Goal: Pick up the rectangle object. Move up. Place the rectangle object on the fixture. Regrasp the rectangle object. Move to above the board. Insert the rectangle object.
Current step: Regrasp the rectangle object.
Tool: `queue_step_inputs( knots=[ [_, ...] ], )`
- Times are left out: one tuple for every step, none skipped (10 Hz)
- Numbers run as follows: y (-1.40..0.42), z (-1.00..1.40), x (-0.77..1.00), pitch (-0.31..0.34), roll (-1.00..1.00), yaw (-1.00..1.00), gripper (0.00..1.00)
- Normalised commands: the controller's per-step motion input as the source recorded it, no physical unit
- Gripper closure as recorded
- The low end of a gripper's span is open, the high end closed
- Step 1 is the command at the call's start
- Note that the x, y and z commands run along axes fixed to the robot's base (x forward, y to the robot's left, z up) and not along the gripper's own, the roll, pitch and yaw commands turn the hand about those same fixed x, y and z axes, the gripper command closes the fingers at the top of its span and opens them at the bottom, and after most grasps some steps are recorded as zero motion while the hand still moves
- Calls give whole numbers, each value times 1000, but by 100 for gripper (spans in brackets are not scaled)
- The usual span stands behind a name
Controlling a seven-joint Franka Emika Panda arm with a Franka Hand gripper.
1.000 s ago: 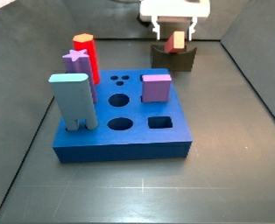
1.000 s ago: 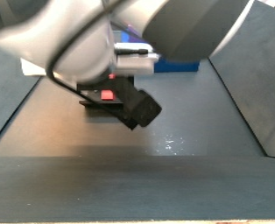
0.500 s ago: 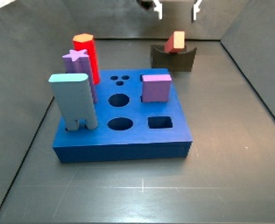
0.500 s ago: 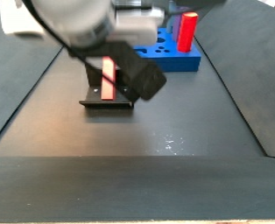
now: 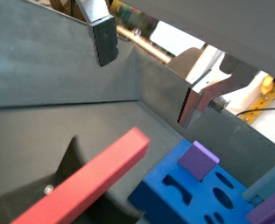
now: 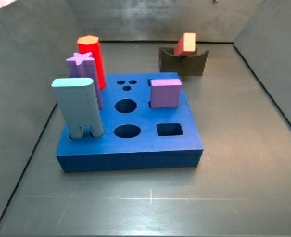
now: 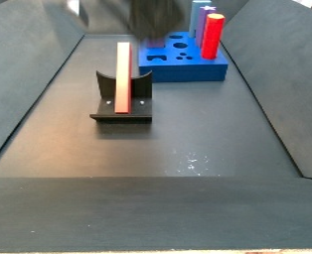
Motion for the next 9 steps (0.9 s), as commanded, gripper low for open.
queue_step_inputs(
  knots=[
    [-1000, 531, -69, 31, 1000, 29, 0],
    [-1000, 417, -67, 28, 1000, 29, 0],
    [-877, 326, -64, 26, 1000, 29, 0],
    [-744, 246, -60, 23, 1000, 29, 0],
    [-408, 87, -46, 16, 1000, 30, 0],
    [-268, 49, -43, 14, 1000, 30, 0],
    [-45, 26, -36, 8, 1000, 31, 0],
    [-25, 19, -33, 4, 1000, 31, 0],
    [-38, 11, -19, -1, 1000, 32, 0]
  ],
)
